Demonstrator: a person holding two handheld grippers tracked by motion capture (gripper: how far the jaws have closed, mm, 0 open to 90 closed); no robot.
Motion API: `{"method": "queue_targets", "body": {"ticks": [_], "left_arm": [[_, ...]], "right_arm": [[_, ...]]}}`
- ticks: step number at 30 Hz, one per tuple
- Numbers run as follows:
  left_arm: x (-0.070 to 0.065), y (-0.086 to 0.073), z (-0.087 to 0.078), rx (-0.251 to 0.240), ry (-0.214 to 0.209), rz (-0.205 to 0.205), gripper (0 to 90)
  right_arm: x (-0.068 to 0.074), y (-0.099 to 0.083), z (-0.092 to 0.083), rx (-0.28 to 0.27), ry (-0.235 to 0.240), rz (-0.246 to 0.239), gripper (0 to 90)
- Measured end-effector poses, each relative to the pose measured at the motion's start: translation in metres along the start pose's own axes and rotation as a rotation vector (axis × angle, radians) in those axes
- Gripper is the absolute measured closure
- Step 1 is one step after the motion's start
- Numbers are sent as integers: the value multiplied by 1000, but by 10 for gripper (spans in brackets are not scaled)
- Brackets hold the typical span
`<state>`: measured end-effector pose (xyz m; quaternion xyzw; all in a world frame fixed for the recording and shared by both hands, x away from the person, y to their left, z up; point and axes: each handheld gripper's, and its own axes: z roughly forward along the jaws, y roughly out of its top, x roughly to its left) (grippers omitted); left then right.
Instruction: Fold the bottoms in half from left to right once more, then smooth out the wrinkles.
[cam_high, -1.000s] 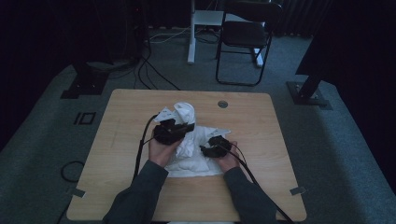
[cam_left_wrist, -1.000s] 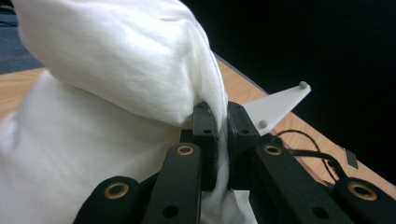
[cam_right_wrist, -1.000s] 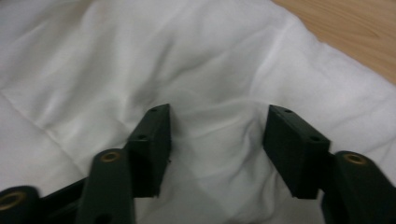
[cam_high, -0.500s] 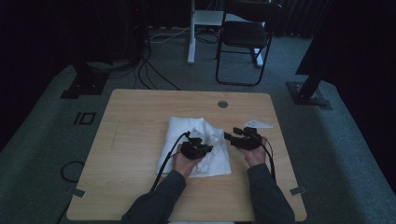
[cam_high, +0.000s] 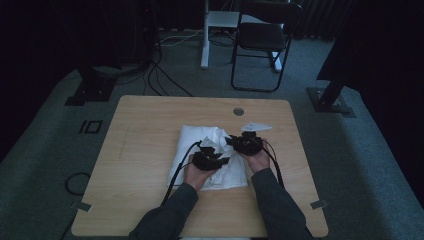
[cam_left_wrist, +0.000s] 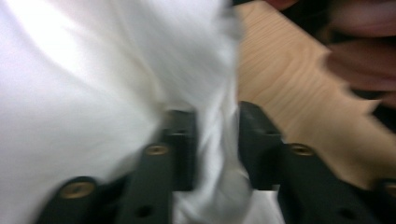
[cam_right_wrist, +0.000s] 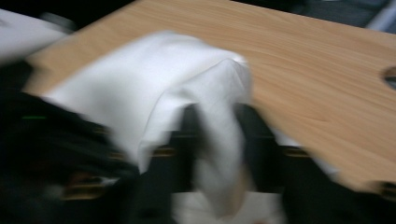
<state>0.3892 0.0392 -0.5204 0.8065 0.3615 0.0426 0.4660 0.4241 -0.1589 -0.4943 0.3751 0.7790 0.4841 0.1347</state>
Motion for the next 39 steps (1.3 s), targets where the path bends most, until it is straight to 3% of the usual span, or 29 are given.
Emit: {"method": "queue_targets", "body": {"ticks": [3,5,6,7,8,9,10,11,15,20,24,27,30,34,36,39], "left_arm": [[-5,11,-27,-82,-6,14,555],[-1,20,-57,-193,-9,0,541],[5,22,-72,-250,9,-21,536],[11,24,-86,-286,55,-39,537],[18,25,-96,-297,127,-36,558],[25,25,-102,-274,218,-20,577],[32,24,-103,-240,276,-8,598],[42,21,-102,-176,321,-11,607],[60,-3,-82,-60,297,-50,594],[64,-19,-59,-34,317,-81,581],[59,-19,-53,-21,365,-56,581],[54,-23,-48,-33,401,-31,580],[51,-24,-46,-45,418,-29,580],[50,-25,-46,-41,421,-18,579],[51,-25,-46,-40,417,-19,578],[51,-26,-47,-47,416,-19,579]], "right_arm": [[-13,1,3,-9,-19,77,858],[-19,2,3,-15,-17,92,858],[-20,2,3,-13,-27,92,857],[-22,2,3,-14,-30,94,857],[-24,3,3,-14,-31,96,856],[-26,3,3,-14,-36,97,855],[-27,3,4,-12,-35,99,854],[-28,4,5,-11,-34,102,853],[-32,4,6,-8,-46,109,800],[-38,7,-2,-14,-96,121,542],[-41,18,-25,-87,-132,121,458],[-37,27,-33,-117,-117,102,437],[-27,33,-22,-75,-98,46,400],[-19,32,6,12,-127,-8,380],[-21,29,18,51,-128,-2,410],[-24,24,31,143,-101,-31,720]]}}
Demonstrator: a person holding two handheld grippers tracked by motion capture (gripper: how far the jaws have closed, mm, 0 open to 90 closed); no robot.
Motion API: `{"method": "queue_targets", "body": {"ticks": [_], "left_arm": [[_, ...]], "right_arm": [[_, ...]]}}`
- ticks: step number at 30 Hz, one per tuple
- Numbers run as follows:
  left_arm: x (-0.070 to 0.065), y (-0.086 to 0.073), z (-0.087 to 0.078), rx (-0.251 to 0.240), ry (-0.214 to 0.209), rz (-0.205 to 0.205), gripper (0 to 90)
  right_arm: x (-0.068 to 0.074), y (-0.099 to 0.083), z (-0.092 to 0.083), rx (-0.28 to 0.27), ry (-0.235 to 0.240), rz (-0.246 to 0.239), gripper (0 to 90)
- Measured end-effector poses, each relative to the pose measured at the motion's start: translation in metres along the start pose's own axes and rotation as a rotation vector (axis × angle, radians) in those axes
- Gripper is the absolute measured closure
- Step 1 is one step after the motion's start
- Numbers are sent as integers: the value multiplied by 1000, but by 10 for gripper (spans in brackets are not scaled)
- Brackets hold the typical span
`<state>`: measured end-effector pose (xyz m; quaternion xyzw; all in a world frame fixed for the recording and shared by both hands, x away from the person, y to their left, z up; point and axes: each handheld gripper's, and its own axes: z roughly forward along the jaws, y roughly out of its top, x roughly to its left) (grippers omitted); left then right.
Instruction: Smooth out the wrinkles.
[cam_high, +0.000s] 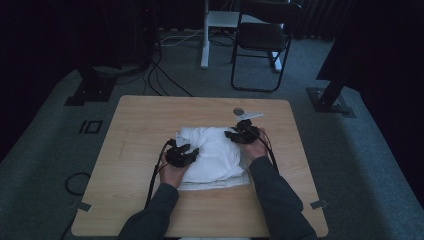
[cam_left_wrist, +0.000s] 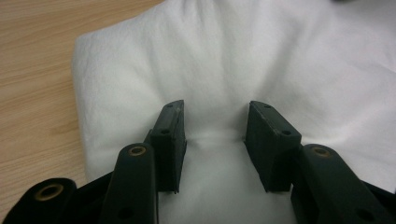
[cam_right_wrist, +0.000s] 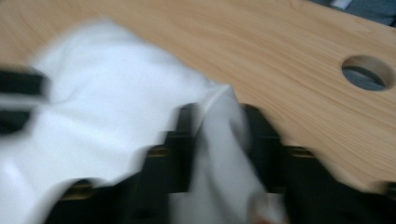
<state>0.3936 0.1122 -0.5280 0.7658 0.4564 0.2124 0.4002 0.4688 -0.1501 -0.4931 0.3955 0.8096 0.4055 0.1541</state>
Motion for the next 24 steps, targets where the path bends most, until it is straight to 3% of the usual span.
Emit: {"method": "queue_targets", "body": {"ticks": [1,2,4,6,8,10,12,13,14,15,17,18,19,20,22,24], "left_arm": [[0,0,0,0,-1,1,578],[-1,0,0,-1,-1,5,578],[-2,0,0,-2,-3,7,578],[-3,0,0,-2,1,10,578],[-2,0,0,-2,-3,4,577],[-1,0,-1,-1,-5,0,577],[-2,0,0,-3,-2,3,576],[-2,0,0,-3,-2,3,576],[-2,0,0,-3,0,0,576],[-2,0,0,-3,2,1,576],[-3,0,-1,-3,5,2,576],[-3,0,-1,-4,5,2,576],[-3,0,-1,-4,7,4,576],[-3,0,0,-4,9,7,576],[-3,0,0,-4,10,6,576],[-3,0,0,-4,10,6,576]], "right_arm": [[0,-1,1,21,-41,-26,770],[-2,-1,0,25,-66,-15,788],[-7,-1,-5,-3,-71,65,772],[-3,-2,-8,7,-142,51,660],[6,-5,-13,34,-212,1,551],[18,-11,-25,8,-237,-25,441],[33,-19,-38,-44,-196,-45,392],[33,-19,-38,-44,-196,-45,392],[42,-26,-44,-54,-174,-61,373],[55,-42,-47,-21,-130,-85,355],[62,-60,-45,23,-89,-84,359],[64,-72,-42,45,-70,-56,386],[63,-88,-39,72,-19,-12,466],[63,-88,-39,72,-19,-12,466],[61,-101,-37,98,30,39,554],[62,-111,-38,117,76,48,663]]}}
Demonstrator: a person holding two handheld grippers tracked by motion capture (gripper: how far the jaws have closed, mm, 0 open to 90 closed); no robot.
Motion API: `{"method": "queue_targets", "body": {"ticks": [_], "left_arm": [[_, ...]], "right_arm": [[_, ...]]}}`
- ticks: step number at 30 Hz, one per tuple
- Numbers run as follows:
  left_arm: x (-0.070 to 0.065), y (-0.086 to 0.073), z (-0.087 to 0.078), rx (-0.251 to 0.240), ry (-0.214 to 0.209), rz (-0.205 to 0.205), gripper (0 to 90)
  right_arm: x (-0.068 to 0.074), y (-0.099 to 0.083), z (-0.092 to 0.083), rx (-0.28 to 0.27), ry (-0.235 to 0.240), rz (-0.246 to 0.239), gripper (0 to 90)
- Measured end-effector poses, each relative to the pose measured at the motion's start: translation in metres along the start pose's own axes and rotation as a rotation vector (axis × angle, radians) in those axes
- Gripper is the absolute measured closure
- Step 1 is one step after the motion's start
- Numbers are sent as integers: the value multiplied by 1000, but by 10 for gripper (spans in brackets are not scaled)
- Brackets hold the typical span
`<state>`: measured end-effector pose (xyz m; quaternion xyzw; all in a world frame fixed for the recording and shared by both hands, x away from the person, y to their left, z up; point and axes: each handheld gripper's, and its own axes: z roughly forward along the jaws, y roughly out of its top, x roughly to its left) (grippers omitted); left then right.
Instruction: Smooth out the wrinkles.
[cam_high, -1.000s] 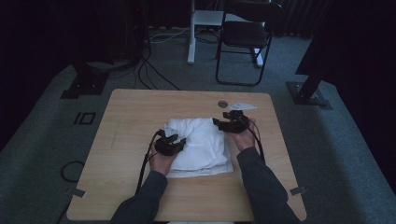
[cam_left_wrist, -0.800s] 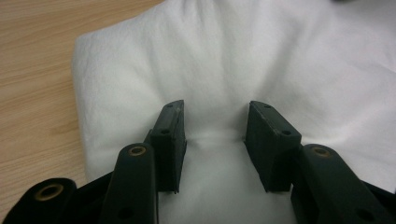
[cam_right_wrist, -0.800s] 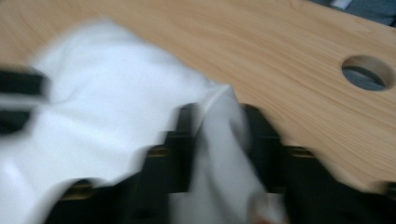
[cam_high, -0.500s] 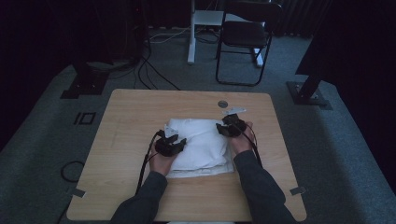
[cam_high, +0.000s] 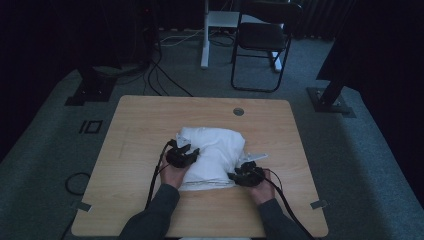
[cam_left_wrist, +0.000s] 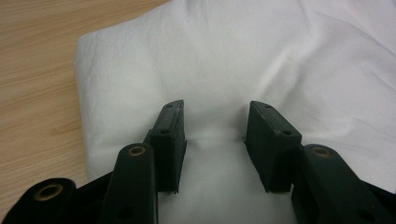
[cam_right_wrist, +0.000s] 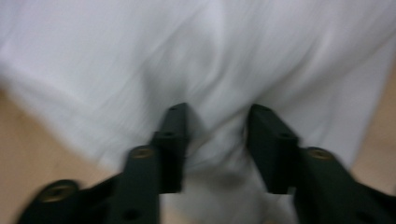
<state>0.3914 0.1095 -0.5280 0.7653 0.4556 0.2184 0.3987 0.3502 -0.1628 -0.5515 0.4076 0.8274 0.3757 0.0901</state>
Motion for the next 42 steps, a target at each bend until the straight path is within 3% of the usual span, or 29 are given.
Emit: {"method": "queue_targets", "body": {"ticks": [3,8,10,13,16,19,24,29,31,33,37,42], "left_arm": [[-1,0,0,-1,6,6,576],[-3,-1,0,-3,12,16,576],[-5,0,0,-2,17,24,576],[-6,1,1,0,28,24,573],[-4,6,6,7,31,26,568],[-1,14,14,14,42,34,556],[12,28,28,26,56,58,534],[28,37,30,9,40,30,488],[33,38,21,-13,52,20,470],[38,40,5,-46,61,4,459],[51,38,-38,-89,57,-19,445],[65,19,-94,-132,26,-40,429]], "right_arm": [[6,-8,-5,22,-30,-44,816],[12,-20,-16,31,-51,-54,816],[14,-24,-19,28,-61,-63,788],[15,-24,-20,24,-119,-92,697],[5,-19,-13,5,-122,-55,654],[-5,-10,-6,0,-154,-30,607],[-19,9,11,-16,-150,-6,581],[-28,29,27,-25,-156,-3,501],[-33,33,28,-36,-155,24,442],[-38,34,19,-82,-136,67,377],[-42,28,-16,-201,-180,81,293],[-48,9,-52,-265,-202,99,256]]}}
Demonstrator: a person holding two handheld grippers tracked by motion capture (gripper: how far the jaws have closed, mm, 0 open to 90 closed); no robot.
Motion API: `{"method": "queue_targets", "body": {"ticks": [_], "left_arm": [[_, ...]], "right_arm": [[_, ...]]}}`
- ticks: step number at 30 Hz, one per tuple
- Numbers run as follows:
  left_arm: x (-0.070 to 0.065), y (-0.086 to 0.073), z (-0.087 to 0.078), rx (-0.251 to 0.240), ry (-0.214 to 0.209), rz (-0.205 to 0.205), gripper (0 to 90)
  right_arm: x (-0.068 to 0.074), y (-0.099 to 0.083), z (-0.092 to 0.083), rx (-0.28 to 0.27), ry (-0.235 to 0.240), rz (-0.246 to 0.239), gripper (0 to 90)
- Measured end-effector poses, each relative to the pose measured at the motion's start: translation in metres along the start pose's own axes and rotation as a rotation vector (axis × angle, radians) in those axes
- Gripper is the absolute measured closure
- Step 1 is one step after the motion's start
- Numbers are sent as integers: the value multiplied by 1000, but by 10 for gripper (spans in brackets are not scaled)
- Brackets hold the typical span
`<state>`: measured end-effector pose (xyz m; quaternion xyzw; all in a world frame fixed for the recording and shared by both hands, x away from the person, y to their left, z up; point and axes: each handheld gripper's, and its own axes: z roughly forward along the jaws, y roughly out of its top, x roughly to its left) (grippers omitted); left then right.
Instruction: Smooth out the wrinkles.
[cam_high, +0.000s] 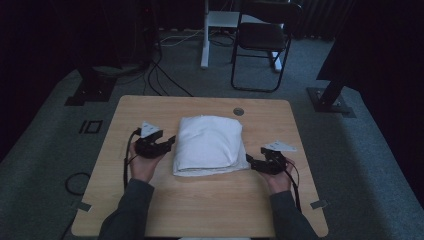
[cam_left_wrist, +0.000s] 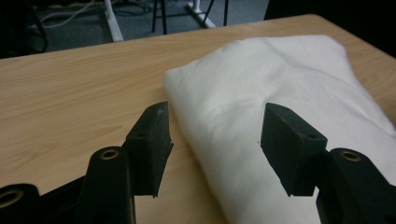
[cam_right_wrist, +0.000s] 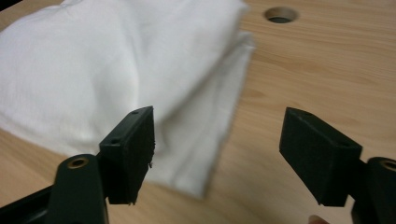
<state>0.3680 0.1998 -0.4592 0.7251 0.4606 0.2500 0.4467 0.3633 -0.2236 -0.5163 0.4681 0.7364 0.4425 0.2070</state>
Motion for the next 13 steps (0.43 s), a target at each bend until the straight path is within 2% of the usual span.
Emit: {"method": "queue_targets", "body": {"ticks": [2,5,9,12,13], "left_arm": [[5,-10,-22,-35,-2,-16,422],[11,-25,-43,-61,4,-32,422],[19,-41,-58,-85,24,-66,422],[25,-47,-63,-87,31,-84,422],[32,-52,-65,-84,40,-107,422]], "right_arm": [[-6,-8,-13,-6,-20,0,253],[-15,-23,-28,-2,-41,19,253],[-26,-34,-38,3,-55,50,247],[-29,-37,-41,3,-61,63,244],[-31,-37,-42,3,-62,68,239]]}}
